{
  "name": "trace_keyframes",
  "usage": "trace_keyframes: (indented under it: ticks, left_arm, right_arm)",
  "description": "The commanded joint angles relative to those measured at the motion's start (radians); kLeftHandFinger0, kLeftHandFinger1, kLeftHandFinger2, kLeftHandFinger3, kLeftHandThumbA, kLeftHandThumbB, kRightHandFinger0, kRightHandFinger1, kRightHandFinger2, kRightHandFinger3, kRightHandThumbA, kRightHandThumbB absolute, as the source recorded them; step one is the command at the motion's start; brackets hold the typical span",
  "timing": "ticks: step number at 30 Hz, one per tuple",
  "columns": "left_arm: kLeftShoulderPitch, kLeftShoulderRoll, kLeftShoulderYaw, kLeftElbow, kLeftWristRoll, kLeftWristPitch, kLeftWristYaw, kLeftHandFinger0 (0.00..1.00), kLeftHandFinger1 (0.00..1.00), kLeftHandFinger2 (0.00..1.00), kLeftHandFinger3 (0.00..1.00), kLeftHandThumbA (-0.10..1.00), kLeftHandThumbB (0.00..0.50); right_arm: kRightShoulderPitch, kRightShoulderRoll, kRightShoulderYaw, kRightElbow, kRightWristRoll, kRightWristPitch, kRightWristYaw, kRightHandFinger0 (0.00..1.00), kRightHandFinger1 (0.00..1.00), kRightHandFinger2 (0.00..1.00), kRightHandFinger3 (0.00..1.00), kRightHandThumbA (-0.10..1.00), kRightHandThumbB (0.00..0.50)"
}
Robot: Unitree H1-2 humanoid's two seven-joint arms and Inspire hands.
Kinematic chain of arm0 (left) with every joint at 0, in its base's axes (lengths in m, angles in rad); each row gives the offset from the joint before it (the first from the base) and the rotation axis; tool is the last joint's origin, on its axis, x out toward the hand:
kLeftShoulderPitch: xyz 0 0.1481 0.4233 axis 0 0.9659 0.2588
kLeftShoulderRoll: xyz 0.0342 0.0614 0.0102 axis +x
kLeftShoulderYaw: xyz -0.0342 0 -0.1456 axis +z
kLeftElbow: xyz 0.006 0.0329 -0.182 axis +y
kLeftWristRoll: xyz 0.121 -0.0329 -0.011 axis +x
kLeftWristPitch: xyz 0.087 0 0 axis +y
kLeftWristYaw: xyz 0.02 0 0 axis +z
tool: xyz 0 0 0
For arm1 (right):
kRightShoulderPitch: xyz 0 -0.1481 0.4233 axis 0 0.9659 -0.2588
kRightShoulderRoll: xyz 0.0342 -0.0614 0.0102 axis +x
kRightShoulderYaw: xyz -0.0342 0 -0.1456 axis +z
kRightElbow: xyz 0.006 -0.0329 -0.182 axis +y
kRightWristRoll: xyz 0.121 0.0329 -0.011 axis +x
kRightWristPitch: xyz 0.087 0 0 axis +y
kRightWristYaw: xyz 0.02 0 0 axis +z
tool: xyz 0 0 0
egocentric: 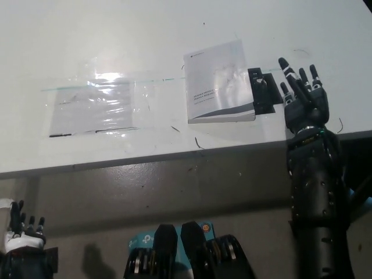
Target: The robot uses its right hand to slide under the cover of the book kept in the middle of the desk and open it
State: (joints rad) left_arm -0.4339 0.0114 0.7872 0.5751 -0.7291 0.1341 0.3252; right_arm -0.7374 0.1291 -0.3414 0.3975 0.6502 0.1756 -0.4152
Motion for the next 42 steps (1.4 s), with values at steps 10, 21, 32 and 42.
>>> trace_keyframes:
  ticks: [10,21,32,42]
  left_arm:
    - [-0.008,0.021,-0.019,-0.018,-0.013,-0.015,-0.003,1.00,1.00,1.00,1.00,1.00,0.000]
    - [-0.005,0.025,-0.024,-0.014,-0.009,-0.014,0.001,1.00,1.00,1.00,1.00,1.00,0.000]
    - [-0.003,0.028,-0.027,-0.015,-0.006,-0.011,0.006,1.00,1.00,1.00,1.00,1.00,0.000]
    - [0.005,0.031,-0.032,-0.016,0.004,-0.004,0.023,1.00,1.00,1.00,1.00,1.00,0.000]
  right_arm:
    - [-0.085,0.031,0.009,0.070,-0.009,-0.032,0.088,1.00,1.00,1.00,1.00,1.00,0.136]
    - [-0.107,0.069,0.021,0.131,-0.037,-0.039,0.102,0.97,0.97,1.00,1.00,1.00,0.127]
    - [-0.102,0.104,0.041,0.174,-0.076,-0.053,0.123,0.84,0.87,0.93,1.00,1.00,0.147]
    - [-0.128,0.131,0.085,0.196,-0.117,-0.048,0.143,0.78,0.82,0.88,1.00,1.00,0.139]
